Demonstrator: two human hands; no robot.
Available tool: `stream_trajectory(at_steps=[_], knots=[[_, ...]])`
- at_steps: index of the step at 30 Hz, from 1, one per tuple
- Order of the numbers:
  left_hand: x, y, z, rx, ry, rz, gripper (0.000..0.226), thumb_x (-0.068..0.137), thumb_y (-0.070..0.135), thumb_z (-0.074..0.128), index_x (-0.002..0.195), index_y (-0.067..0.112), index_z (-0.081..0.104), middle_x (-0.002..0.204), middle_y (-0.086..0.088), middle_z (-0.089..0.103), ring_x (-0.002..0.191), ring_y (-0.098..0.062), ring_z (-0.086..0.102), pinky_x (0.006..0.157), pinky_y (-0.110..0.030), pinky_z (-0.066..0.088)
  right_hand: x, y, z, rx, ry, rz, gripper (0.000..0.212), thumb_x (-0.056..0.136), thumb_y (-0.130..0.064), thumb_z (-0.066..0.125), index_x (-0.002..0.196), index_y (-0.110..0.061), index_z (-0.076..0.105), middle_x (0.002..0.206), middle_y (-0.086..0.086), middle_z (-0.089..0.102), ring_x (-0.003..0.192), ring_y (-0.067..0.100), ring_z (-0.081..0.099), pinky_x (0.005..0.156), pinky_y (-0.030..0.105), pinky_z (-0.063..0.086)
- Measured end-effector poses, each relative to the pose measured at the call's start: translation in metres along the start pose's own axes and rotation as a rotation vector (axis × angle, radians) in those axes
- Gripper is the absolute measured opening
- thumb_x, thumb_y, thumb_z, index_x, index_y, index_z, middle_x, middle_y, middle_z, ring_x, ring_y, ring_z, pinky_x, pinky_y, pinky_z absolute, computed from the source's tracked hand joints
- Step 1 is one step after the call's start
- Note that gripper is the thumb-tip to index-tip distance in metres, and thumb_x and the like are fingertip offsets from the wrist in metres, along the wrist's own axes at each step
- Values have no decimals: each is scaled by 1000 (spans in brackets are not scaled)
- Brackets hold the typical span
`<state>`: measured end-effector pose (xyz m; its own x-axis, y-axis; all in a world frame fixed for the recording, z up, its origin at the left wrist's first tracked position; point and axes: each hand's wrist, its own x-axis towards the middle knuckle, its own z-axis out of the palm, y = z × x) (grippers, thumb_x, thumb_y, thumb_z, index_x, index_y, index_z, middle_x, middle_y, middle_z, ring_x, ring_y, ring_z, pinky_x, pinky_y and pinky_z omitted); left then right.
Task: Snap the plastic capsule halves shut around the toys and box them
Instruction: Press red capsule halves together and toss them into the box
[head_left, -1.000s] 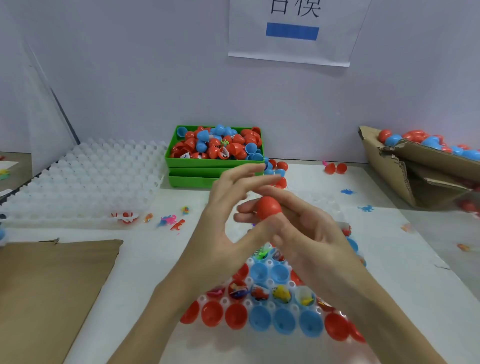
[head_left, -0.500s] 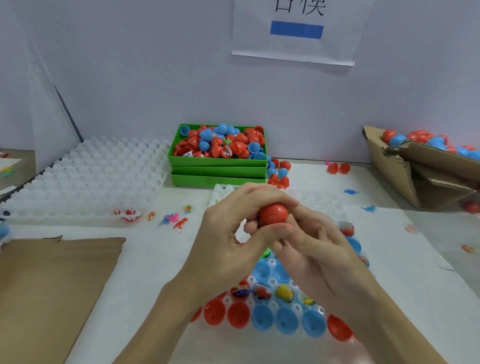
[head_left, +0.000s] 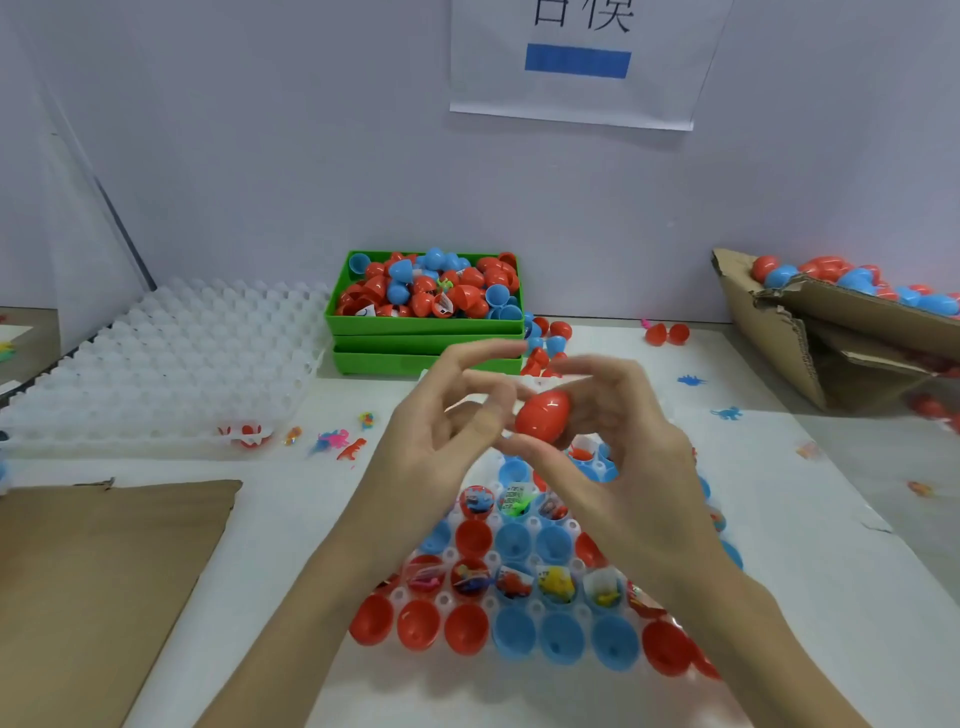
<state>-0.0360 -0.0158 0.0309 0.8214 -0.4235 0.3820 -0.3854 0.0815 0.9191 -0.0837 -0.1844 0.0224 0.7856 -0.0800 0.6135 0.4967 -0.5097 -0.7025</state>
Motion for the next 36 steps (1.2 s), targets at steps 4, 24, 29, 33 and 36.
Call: stream_trajectory(at_steps=[4, 24, 29, 33, 36], knots=[[1, -4, -1, -169, 4, -150, 26, 97, 25, 70, 118, 11, 72, 113, -11, 75, 103, -29, 76, 93, -35, 61, 0, 3, -4, -221, -6, -136, 44, 86, -39, 77, 121, -15, 67, 100, -6, 69, 84, 7, 64, 82, 10, 50], [0, -5, 8, -499, 70, -219, 25, 91, 23, 75, 108, 4, 75, 111, -17, 75, 99, -30, 77, 88, -29, 61, 1, 6, 0, -330, 10, -229, 40, 100, -19, 63, 136, -3, 62, 110, 5, 68, 93, 6, 57, 89, 5, 45], [-1, -2, 12, -346, 59, -51, 34, 91, 32, 80, 120, 14, 74, 112, -6, 77, 96, -22, 76, 85, -25, 58, -2, 3, 1, 7, 34, -108, 38, 105, -24, 51, 142, -15, 58, 124, -4, 70, 113, 10, 67, 94, 17, 52], [-4, 0, 6, 331, 317, 296, 43, 85, 61, 73, 122, 39, 68, 109, 17, 63, 93, -8, 60, 77, -12, 45, -3, -4, 1, 442, -180, 80, 38, 109, -22, 45, 145, -14, 58, 122, 3, 74, 118, 23, 69, 97, 28, 56], [-5, 3, 5, 285, 209, 319, 56, 91, 65, 64, 135, 32, 62, 138, 8, 56, 131, -23, 55, 101, -29, 50, -4, -9, 6, 688, -300, 156, 41, 109, -26, 44, 143, -8, 58, 124, 14, 71, 123, 33, 66, 105, 37, 51]])
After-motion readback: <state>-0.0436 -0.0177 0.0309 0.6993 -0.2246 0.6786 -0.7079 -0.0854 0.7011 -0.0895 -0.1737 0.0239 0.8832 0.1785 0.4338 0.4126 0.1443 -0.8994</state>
